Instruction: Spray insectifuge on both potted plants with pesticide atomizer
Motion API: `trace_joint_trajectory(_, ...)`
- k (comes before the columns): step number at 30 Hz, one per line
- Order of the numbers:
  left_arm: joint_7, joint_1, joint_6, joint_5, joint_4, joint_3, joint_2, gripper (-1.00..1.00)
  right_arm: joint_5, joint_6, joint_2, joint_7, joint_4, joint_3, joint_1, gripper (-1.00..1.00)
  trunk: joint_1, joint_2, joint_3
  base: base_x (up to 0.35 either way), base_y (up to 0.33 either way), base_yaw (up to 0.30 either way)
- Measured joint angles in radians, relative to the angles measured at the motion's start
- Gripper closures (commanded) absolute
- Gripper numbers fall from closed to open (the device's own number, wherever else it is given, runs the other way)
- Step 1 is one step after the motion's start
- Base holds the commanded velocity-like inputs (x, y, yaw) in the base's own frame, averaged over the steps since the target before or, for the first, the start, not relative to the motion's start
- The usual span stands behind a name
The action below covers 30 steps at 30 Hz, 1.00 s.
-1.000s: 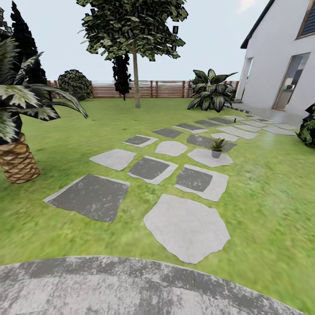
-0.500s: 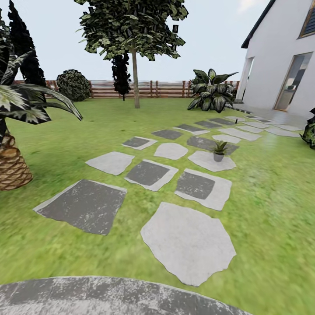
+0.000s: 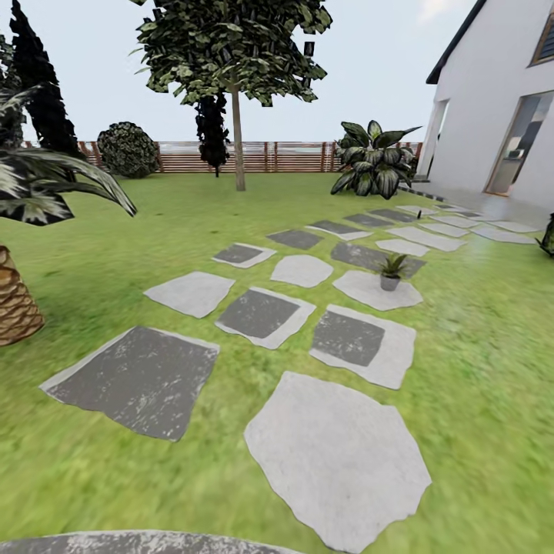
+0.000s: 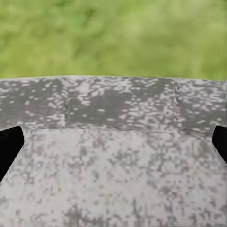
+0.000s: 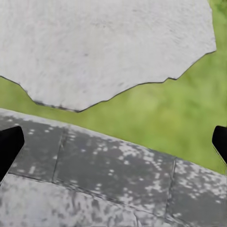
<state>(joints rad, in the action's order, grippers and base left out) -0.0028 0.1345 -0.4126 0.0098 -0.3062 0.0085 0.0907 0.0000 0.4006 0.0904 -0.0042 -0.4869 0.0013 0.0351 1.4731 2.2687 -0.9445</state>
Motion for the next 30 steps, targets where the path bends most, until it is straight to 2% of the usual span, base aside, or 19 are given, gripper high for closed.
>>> trace_joint_trajectory(15, 0.0, 0.0, 0.0, 0.001, -0.001, 0.0, 0.0, -1.0, -0.001, 0.0, -0.001, 0.003, 0.0, 0.001, 0.0, -1.0, 0.0, 0.0, 0.0, 0.34, 0.0, -0.005)
trace_joint_trajectory(27, 0.0, 0.0, 0.001, 0.001, 0.0, 0.002, 0.001, -1.0, -0.001, 0.0, -0.002, 0.005, 0.0, 0.001, 0.001, -1.0, 0.0, 0.0, -0.001, 0.341, 0.0, -0.24)
trace_joint_trajectory(30, 0.0, 0.0, 0.001, 0.001, 0.0, 0.003, 0.0, -1.0, -0.001, 0.0, -0.01, 0.005, 0.0, 0.002, 0.0, -1.0, 0.0, 0.0, -0.002, 0.341, 0.0, -0.107)
